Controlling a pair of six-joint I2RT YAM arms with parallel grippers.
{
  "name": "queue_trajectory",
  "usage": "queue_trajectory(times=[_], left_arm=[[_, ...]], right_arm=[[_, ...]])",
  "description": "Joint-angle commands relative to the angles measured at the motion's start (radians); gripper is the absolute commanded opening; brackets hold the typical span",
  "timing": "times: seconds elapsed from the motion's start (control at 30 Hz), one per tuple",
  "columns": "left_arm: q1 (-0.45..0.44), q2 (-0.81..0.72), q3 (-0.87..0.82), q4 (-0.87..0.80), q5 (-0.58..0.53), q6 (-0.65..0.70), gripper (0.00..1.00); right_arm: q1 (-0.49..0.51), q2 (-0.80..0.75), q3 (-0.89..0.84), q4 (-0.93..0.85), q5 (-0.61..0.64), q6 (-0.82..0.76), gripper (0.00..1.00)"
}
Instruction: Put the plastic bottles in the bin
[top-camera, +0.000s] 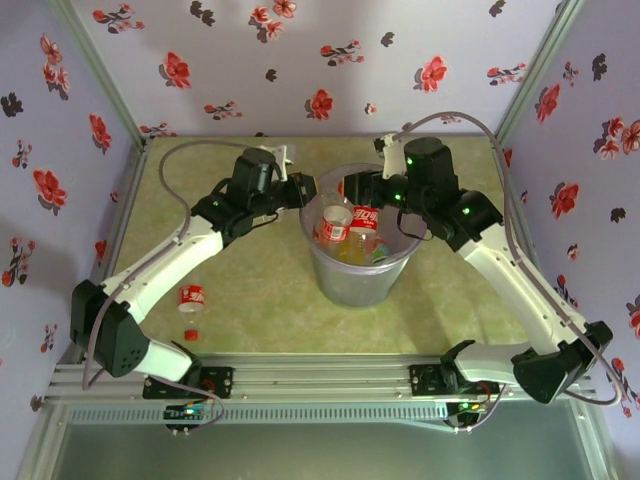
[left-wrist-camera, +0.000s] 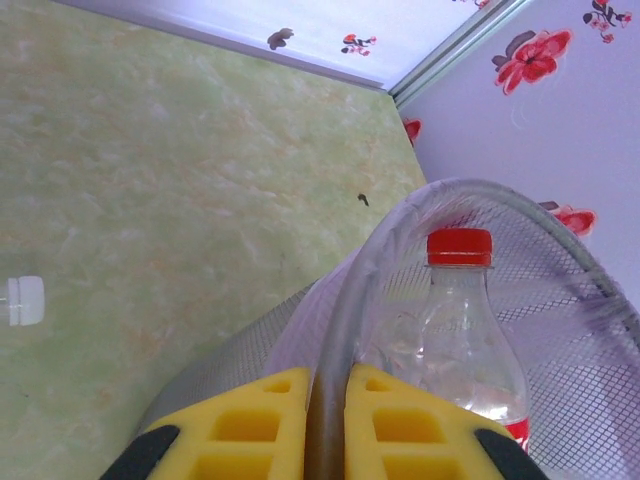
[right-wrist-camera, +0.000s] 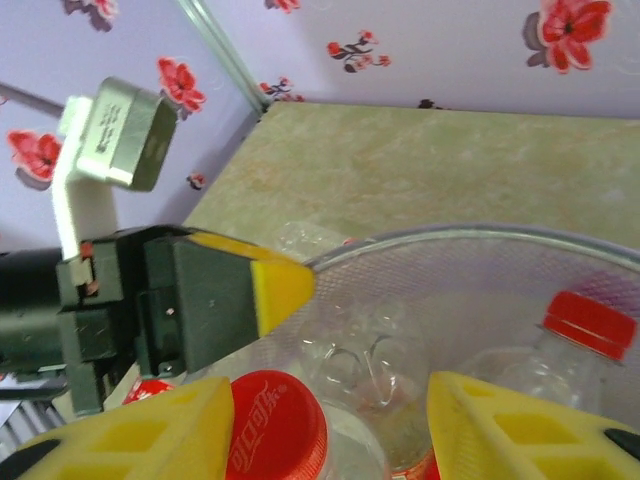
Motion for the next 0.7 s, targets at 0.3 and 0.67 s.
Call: queue_trajectory(times=[0.3, 0.67], left_arm=[[0.058, 0.063, 0.111, -0.012, -0.085, 0.053, 0.14], [0.075, 0.038, 0.141, -0.075, -0.083, 0.097, 0.77]], right_arm=[[-0.034, 0.076, 0.224, -0.113, 0.131, -0.032, 0.67], [-0.052, 0.044, 0.172, -0.106, 0.146, -0.04, 0.68]])
